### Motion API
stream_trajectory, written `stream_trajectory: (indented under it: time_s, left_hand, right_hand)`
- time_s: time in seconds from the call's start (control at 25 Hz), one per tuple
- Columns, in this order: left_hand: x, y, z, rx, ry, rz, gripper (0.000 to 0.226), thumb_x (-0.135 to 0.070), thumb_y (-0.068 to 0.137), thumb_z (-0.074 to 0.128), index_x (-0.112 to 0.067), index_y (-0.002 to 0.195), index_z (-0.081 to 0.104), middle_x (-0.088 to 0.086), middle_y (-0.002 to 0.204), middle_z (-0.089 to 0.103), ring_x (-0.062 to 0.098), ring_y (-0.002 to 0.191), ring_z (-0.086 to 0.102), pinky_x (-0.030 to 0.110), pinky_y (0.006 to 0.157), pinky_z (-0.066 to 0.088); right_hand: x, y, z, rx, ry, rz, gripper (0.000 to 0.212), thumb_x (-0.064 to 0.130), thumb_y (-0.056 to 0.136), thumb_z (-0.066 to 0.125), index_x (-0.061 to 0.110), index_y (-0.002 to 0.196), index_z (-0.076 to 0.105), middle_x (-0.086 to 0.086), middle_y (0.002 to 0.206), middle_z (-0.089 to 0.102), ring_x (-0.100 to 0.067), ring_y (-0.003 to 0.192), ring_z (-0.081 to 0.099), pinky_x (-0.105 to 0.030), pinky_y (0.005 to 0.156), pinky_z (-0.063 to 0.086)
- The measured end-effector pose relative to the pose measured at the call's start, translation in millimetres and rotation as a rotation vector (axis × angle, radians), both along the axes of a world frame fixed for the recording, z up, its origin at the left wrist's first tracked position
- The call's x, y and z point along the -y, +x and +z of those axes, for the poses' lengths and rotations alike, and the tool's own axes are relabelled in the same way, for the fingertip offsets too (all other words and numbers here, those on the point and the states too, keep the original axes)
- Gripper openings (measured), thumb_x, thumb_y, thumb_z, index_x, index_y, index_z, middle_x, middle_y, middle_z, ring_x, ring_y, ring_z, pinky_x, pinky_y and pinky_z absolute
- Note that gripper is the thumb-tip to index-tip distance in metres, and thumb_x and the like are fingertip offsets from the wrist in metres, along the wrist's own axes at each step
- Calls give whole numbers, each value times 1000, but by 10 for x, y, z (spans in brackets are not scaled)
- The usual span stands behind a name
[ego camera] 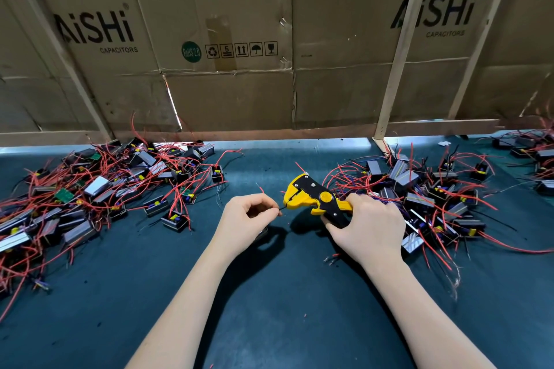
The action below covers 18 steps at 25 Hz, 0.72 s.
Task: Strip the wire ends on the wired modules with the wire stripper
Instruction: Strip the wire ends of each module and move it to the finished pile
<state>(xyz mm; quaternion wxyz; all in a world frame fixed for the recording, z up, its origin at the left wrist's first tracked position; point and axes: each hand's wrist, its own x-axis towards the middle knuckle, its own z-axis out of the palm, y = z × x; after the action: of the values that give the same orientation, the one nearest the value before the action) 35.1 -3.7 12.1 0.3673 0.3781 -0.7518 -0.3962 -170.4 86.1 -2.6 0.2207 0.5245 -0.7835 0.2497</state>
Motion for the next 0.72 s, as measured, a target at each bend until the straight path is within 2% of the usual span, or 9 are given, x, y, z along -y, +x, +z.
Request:
stream_trajectory:
  time_s: [0.16,0.32,0.4,0.48,0.6,0.72]
  left_hand:
    - [-12,5,14,25,14,0,21,-8,85,64,-20,69,70,14,60,55,9,49,36,14,49,31]
    - [0,0,10,32,22,3,19,-7,84,64,-17,69,69,23,73,63,10,51,40,12,49,34]
    - [5,0,3,34,22,3,18,-6,83,65,-16,69,69,22,73,64,10,52,40,13,50,34]
    - [10,10,-5,37,18,0,19,-8,84,66,-17,69,69,17,63,58,9,51,39,14,50,33]
    - [20,22,-16,13,-7,12,21,-19,89,67,-21,68,71,5,59,55,9,53,40,17,53,33]
    - [54,6,-46,-41,-56,206,13,-24,86,73,-21,74,67,-1,63,59,9,56,48,20,59,39]
  right_hand:
    - [-19,-8,8,-17,-30,13,45,50,61,83,12,70,62,-4,65,62,-30,63,62,-37,64,41]
    - [-8,-23,20,-7,-4,20,43,51,64,81,13,71,64,-3,66,63,-30,65,64,-36,65,40]
    - [-2,-23,32,6,38,2,42,56,69,75,16,72,62,-2,70,65,-30,70,65,-33,62,38]
    - [-1,-17,35,39,74,-24,43,60,73,71,19,73,61,-2,72,66,-31,76,66,-31,59,35]
    - [-19,-2,27,63,43,-21,43,57,69,76,17,69,64,-6,67,66,-33,70,65,-30,55,32]
    - [-22,-8,13,62,12,-19,45,57,66,79,15,68,63,-6,64,64,-33,65,64,-30,55,34]
